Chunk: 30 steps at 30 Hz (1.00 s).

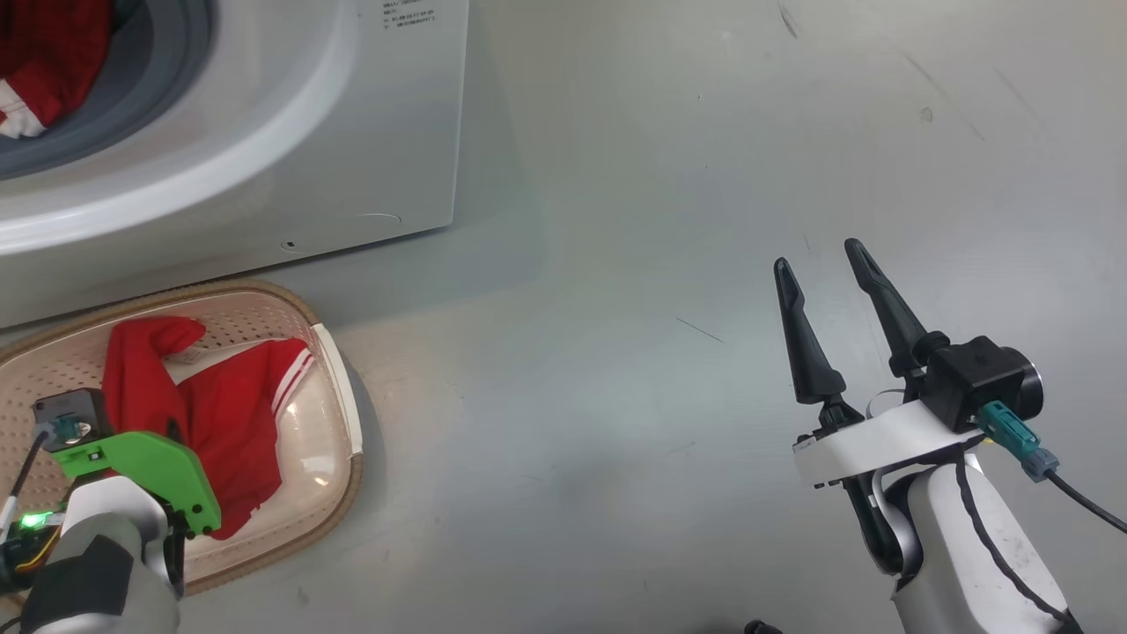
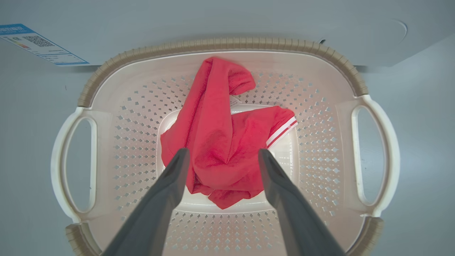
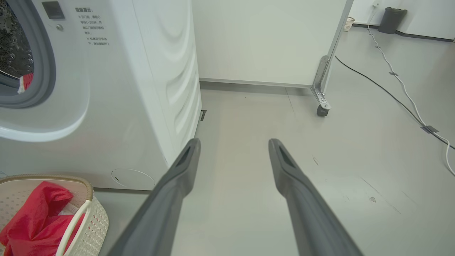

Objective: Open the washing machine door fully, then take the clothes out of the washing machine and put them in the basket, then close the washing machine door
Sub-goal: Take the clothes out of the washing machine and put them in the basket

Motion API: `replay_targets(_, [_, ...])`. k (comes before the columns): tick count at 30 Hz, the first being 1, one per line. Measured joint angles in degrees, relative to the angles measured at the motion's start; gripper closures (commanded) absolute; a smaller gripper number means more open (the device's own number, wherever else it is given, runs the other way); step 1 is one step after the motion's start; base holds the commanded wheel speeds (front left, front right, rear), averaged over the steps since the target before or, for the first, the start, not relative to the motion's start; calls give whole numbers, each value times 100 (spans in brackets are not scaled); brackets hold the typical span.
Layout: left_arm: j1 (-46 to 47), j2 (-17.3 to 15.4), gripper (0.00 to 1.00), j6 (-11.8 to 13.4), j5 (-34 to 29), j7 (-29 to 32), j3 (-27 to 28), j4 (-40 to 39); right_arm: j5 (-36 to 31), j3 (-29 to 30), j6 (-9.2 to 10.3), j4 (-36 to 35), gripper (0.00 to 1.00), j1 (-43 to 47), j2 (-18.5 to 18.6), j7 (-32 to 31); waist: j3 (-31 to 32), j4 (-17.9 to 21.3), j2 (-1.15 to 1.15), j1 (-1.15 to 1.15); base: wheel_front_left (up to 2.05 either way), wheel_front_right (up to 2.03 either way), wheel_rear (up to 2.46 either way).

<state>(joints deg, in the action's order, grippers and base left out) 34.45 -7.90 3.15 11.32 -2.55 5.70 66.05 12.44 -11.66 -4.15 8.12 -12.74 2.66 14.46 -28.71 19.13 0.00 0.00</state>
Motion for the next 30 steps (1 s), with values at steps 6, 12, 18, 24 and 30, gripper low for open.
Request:
replay_targets(6, [-1,149,0,-60,20,-385,11,-41,-48,64,0,16,0,-1,0,0,209,-101,0,0,0,0,0])
replay_targets(12, [-5,304,0,-322,15,-924,-100,-221,-49,143,1,57,0,1,0,0,470,-251,0,0,0,0,0])
replay_targets(18, [-14,330,0,-485,-65,-1123,-274,-415,-51,244,2,102,0,18,2,0,733,-408,0,0,0,0,0])
replay_targets(24, [-93,430,0,-709,-193,-1172,-465,-731,-103,369,11,157,0,192,78,0,1066,-636,0,0,0,0,0])
replay_targets(30, [-271,505,0,-759,-192,-1188,-537,-1122,-122,397,11,156,0,324,103,0,1387,-878,0,0,0,0,0])
